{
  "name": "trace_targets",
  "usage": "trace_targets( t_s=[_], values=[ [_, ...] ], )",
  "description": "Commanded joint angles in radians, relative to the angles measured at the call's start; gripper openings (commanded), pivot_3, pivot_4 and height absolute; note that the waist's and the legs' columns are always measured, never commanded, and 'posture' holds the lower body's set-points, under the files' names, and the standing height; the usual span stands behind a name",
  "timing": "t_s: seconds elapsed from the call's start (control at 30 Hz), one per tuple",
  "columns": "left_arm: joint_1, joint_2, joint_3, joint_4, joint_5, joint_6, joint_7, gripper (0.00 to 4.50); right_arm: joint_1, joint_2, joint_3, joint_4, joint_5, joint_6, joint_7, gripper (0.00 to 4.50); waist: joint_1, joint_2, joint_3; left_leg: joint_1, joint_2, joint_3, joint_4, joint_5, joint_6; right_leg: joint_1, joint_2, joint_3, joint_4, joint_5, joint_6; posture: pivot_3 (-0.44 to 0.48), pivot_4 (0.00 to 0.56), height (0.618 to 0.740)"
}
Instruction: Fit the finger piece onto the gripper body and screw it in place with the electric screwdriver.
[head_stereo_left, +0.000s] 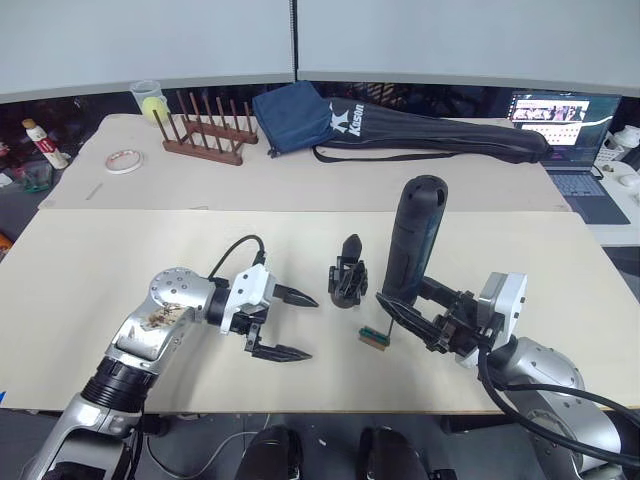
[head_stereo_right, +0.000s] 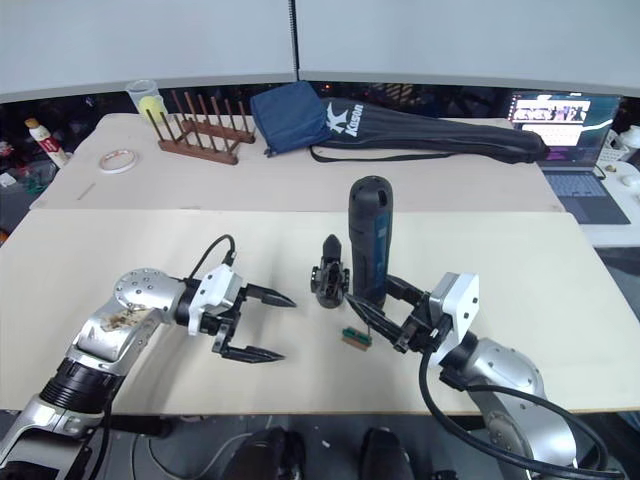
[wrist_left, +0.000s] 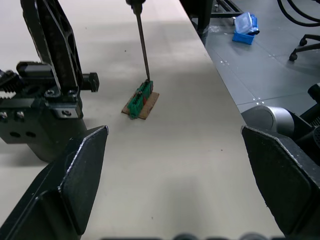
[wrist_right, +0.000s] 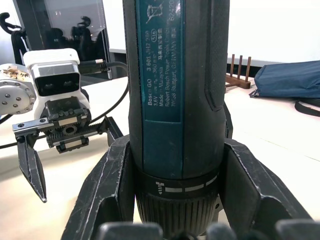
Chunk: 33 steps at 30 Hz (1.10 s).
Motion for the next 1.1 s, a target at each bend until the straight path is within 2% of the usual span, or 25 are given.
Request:
trace_targets(
  t_s=[0.03, 1.1],
  values=[
    [-0.019, -0.012, -0.009, -0.025, 0.008, -0.002, 0.008, 4.5, -0.01, -0.001, -0.009, -0.037, 0.005, -0.039, 0.0, 1.91, 0.0, 0.0, 0.0, 0.0, 0.0, 0.0, 0.0, 0.0, 0.0, 0.0, 0.0, 0.0, 0.0, 0.0, 0.0, 0.0, 0.15, 0.74],
    [-0.031, -0.034, -0.042, 0.006, 0.053, -0.018, -0.01, 4.5, -0.006, 0.008, 0.013, 0.013, -0.031, -0.092, 0.018, 1.91, 0.0, 0.0, 0.0, 0.0, 0.0, 0.0, 0.0, 0.0, 0.0, 0.0, 0.0, 0.0, 0.0, 0.0, 0.0, 0.0, 0.15, 0.74]
  ],
)
